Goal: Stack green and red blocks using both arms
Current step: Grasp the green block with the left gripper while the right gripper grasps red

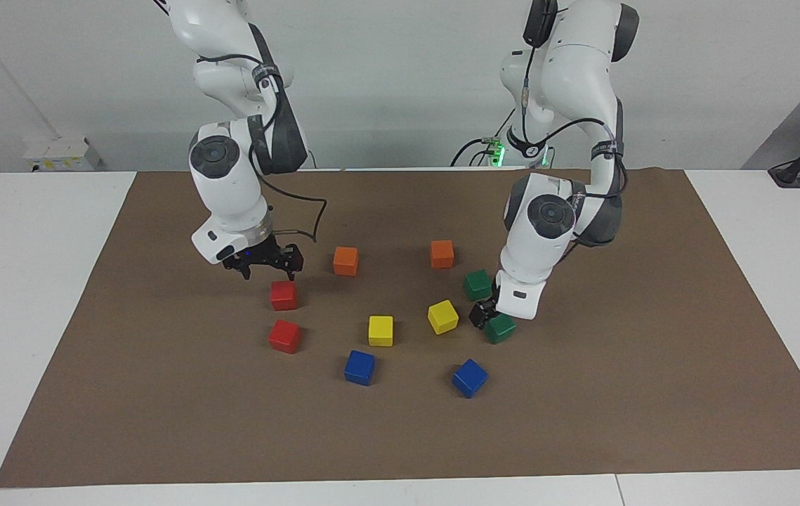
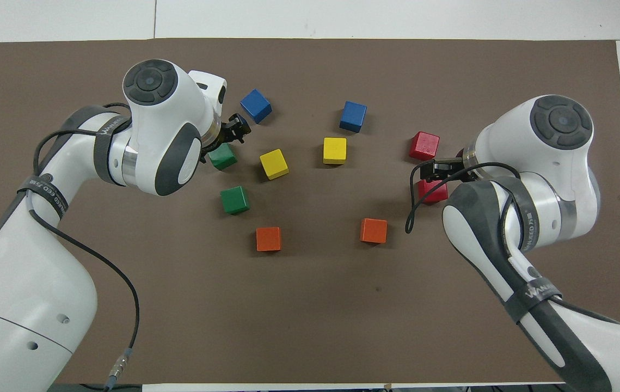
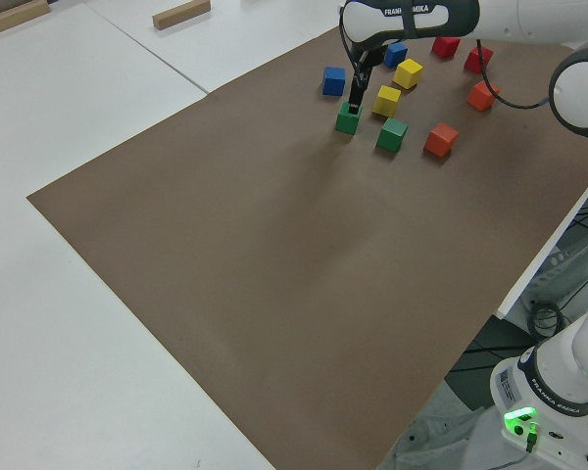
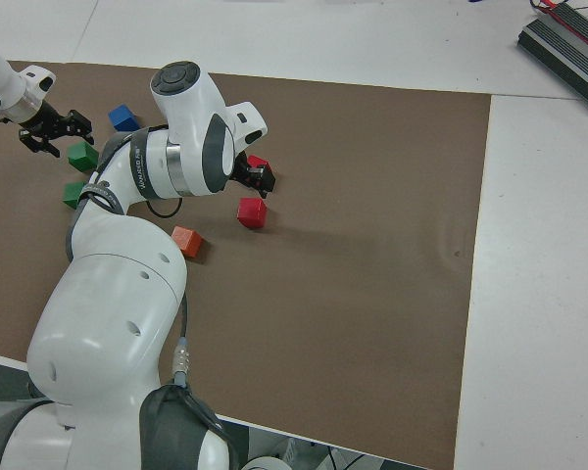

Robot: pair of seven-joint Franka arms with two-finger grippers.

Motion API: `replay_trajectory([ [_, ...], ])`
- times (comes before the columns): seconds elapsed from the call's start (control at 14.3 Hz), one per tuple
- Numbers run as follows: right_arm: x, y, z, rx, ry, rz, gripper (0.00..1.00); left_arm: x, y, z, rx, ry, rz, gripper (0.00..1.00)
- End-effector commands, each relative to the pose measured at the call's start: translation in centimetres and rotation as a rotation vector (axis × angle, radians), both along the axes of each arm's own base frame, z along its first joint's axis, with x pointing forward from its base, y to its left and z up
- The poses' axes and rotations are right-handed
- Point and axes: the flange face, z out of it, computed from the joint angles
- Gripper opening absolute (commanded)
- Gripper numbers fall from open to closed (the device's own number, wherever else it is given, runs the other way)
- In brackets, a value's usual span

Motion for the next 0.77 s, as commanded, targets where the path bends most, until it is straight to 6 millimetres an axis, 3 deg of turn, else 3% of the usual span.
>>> replay_trajectory([
  [0.0, -0.2, 0.0, -2.0, 0.015, -0.016, -0.019, 1.00, 0.7, 0.7, -0.6, 0.008, -0.041, 0.015, 1.00],
  [0.35, 0.0, 1.3, -5.3, 0.021, -0.049, 0.008, 1.00, -0.2, 1.5, -3.5, 0.022, -0.051, -0.001, 1.00],
  [0.7, 0.2, 1.5, -7.4, 0.023, -0.052, 0.012, 1.00, -0.3, 1.5, -3.7, 0.022, -0.051, 0.000, 1.00],
])
